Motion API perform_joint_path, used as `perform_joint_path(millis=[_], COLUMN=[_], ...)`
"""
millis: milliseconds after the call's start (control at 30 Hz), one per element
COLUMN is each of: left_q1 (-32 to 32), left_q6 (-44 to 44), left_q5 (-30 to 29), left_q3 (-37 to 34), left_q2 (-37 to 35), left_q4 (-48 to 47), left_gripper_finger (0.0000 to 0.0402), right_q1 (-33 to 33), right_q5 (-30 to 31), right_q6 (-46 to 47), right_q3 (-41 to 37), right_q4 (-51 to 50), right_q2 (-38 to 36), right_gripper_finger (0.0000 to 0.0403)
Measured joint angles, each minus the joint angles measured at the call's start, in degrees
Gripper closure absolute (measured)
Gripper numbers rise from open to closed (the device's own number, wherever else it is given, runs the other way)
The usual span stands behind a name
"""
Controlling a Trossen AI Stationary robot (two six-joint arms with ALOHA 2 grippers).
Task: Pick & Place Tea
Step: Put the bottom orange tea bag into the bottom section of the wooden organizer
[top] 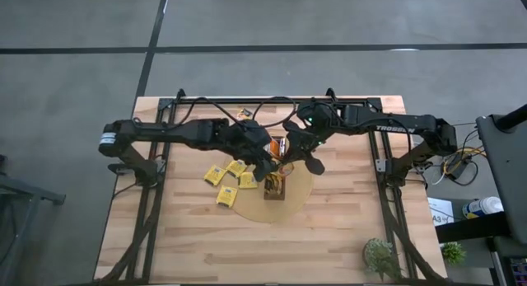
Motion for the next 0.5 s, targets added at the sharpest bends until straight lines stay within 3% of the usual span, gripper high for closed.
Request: perform_joint_path(millis=[233, 500], left_q1=[0.02, 0.02], left_q6=[-0.24, -0.45], left_q5=[0.02, 0.03], left_q3=[0.00, -0.04], left_q2=[0.03, 0.31], left_q4=[0.19, 0.18], left_gripper_finger=[0.0140, 0.0173], right_q1=[0.00, 0.01], right_q5=[-0.02, -0.04], right_q6=[0.35, 0.78], right_q3=[-0.02, -0.02], right_q4=[0.06, 0.88], right_q2=[-0.04, -0.04], right_gripper_finger=[0.0395, 0.0394])
